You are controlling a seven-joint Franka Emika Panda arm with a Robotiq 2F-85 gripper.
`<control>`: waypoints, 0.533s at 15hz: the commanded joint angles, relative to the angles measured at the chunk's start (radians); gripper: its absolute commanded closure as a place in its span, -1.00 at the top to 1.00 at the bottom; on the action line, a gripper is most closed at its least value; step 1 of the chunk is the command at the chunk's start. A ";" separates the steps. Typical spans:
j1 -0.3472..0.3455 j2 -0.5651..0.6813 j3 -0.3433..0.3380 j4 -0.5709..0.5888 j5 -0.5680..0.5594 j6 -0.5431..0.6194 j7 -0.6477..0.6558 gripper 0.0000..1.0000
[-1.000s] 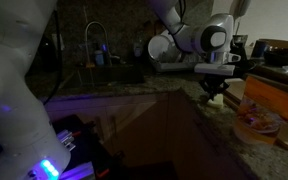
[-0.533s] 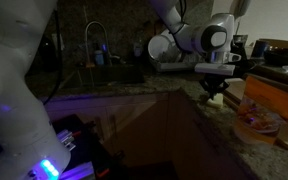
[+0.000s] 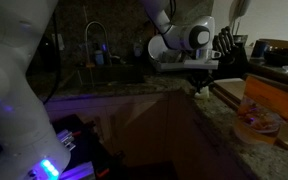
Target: Slide the sponge across the countertop.
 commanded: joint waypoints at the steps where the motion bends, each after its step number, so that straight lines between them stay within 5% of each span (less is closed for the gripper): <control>1: 0.033 0.052 0.007 0.056 -0.029 -0.040 -0.004 -0.99; 8: -0.001 0.108 0.060 0.200 0.094 -0.174 -0.038 -0.99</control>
